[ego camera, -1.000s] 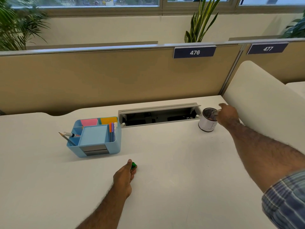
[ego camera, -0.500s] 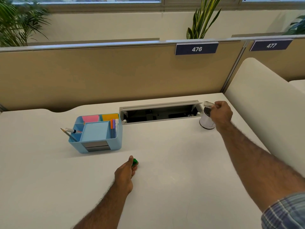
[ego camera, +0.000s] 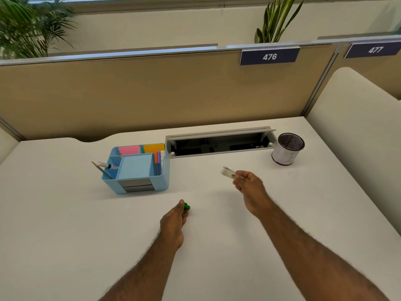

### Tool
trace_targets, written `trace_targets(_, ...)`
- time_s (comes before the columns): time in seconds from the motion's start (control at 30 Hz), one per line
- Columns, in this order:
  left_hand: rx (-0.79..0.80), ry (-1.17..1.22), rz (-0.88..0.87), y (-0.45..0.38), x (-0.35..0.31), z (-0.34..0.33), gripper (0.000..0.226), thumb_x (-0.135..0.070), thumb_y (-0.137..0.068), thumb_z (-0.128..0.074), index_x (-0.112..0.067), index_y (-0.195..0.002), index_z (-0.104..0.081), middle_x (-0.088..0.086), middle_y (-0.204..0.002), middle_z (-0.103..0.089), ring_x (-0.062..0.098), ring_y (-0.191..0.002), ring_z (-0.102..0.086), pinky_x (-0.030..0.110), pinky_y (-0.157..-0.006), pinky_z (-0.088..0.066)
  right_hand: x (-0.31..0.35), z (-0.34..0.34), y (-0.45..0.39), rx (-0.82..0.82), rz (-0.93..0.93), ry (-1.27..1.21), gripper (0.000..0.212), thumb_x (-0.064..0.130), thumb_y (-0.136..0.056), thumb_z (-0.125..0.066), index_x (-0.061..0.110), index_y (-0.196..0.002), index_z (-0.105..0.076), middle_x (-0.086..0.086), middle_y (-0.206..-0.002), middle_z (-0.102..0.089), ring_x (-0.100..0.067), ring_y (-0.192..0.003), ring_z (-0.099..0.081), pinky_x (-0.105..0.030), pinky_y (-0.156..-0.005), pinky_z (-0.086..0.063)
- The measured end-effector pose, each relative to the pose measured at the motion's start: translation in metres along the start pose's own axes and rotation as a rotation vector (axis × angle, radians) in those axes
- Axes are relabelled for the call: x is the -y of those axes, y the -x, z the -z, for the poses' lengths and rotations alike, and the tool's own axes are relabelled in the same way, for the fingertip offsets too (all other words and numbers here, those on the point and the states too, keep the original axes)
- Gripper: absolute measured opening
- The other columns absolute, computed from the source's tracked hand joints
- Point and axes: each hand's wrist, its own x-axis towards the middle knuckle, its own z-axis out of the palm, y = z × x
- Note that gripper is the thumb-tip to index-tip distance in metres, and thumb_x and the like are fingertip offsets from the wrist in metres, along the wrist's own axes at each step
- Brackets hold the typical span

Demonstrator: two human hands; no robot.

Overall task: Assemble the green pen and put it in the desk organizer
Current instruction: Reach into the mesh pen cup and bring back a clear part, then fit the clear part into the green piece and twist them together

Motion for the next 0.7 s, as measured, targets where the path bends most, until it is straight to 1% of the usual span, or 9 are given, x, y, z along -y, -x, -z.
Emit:
trace_targets(0.07, 0.005, 0.01, -0.011, 0.002, 0.0, -0.001, 0.019, -0.024, -0.087, -0.066, -0.008, -0.096, -0.068, 0.004, -0.091, -0.069, 0.016, -0.085, -0.064, 0.031, -0.09, -0.046, -0.018, -0.01, 0.014, 0.048, -0.022, 0.037, 0.023, -0.005, -0.085, -0.056, 0.017, -0.087, -0.06, -0.005, -0.075, -0.06, -0.014, -0.065, -0.05, -0.024, -0.063, -0.039)
trace_targets(0.17, 0.008, 0.023, -0.015, 0.004, -0.001, -0.001, 0.021, -0.024, -0.087, -0.065, -0.007, -0.099, -0.068, 0.003, -0.088, -0.069, 0.015, -0.083, -0.064, 0.028, -0.085, -0.048, -0.042, -0.022, 0.035, 0.131, -0.041, 0.153, 0.02, 0.0, -0.086, -0.06, 0.02, -0.086, -0.062, -0.005, -0.078, -0.062, -0.015, -0.066, -0.049, -0.025, -0.061, -0.038)
trace_targets(0.23, 0.005, 0.034, -0.013, 0.004, -0.001, -0.001, 0.022, -0.023, -0.088, -0.064, -0.007, -0.102, -0.068, 0.003, -0.089, -0.069, 0.017, -0.085, -0.064, 0.03, -0.089, -0.047, -0.052, -0.03, 0.046, 0.165, -0.06, 0.224, 0.017, 0.005, -0.087, -0.061, 0.021, -0.088, -0.062, -0.005, -0.083, -0.063, -0.014, -0.065, -0.049, -0.024, -0.058, -0.038)
trace_targets(0.3, 0.004, 0.043, -0.017, 0.003, 0.0, -0.001, 0.025, -0.022, -0.089, -0.063, -0.006, -0.107, -0.067, 0.004, -0.09, -0.069, 0.019, -0.089, -0.064, 0.032, -0.094, -0.045, -0.059, -0.037, 0.054, 0.179, -0.059, 0.274, 0.014, 0.008, -0.087, -0.062, 0.02, -0.093, -0.062, -0.002, -0.088, -0.066, -0.012, -0.067, -0.052, -0.022, -0.058, -0.041)
trace_targets(0.37, -0.003, 0.05, -0.021, 0.003, 0.001, 0.0, 0.028, -0.021, -0.09, -0.061, -0.004, -0.111, -0.066, 0.005, -0.09, -0.069, 0.02, -0.09, -0.063, 0.033, -0.095, -0.045, -0.063, -0.043, 0.06, 0.182, -0.06, 0.312, 0.013, 0.011, -0.087, -0.063, 0.02, -0.096, -0.063, 0.002, -0.091, -0.067, -0.01, -0.07, -0.055, -0.02, -0.06, -0.044)
trace_targets(0.43, -0.012, 0.065, -0.024, 0.003, 0.002, 0.0, 0.03, -0.02, -0.09, -0.062, -0.002, -0.114, -0.065, 0.006, -0.09, -0.068, 0.019, -0.086, -0.063, 0.033, -0.094, -0.046, -0.066, -0.047, 0.065, 0.189, -0.064, 0.342, 0.013, 0.013, -0.086, -0.064, 0.022, -0.096, -0.064, 0.002, -0.096, -0.069, -0.01, -0.075, -0.058, -0.02, -0.063, -0.047)
trace_targets(0.5, -0.02, 0.078, -0.028, 0.003, 0.002, 0.002, 0.033, -0.019, -0.089, -0.063, 0.0, -0.116, -0.064, 0.01, -0.097, -0.069, 0.018, -0.085, -0.063, 0.033, -0.092, -0.047, -0.068, -0.05, 0.069, 0.195, -0.063, 0.371, 0.015, 0.014, -0.085, -0.064, 0.023, -0.096, -0.064, 0.002, -0.1, -0.07, -0.012, -0.082, -0.061, -0.022, -0.07, -0.049)
trace_targets(0.6, -0.015, 0.089, -0.038, 0.005, 0.001, 0.003, 0.035, -0.016, -0.089, -0.063, 0.001, -0.119, -0.063, 0.018, -0.115, -0.066, 0.022, -0.096, -0.062, 0.035, -0.096, -0.048, -0.069, -0.055, 0.073, 0.177, -0.048, 0.395, 0.016, 0.014, -0.085, -0.064, 0.023, -0.099, -0.064, 0.005, -0.099, -0.069, -0.012, -0.09, -0.063, -0.024, -0.078, -0.05)
trace_targets(0.7, -0.006, 0.103, -0.051, 0.006, 0.002, 0.004, 0.034, -0.012, -0.088, -0.063, 0.003, -0.119, -0.063, 0.02, -0.122, -0.064, 0.025, -0.103, -0.06, 0.036, -0.1, -0.047, -0.07, -0.06, 0.076, 0.169, -0.038, 0.399, 0.019, 0.015, -0.085, -0.066, 0.02, -0.103, -0.065, 0.007, -0.097, -0.069, -0.009, -0.088, -0.063, -0.021, -0.076, -0.049)
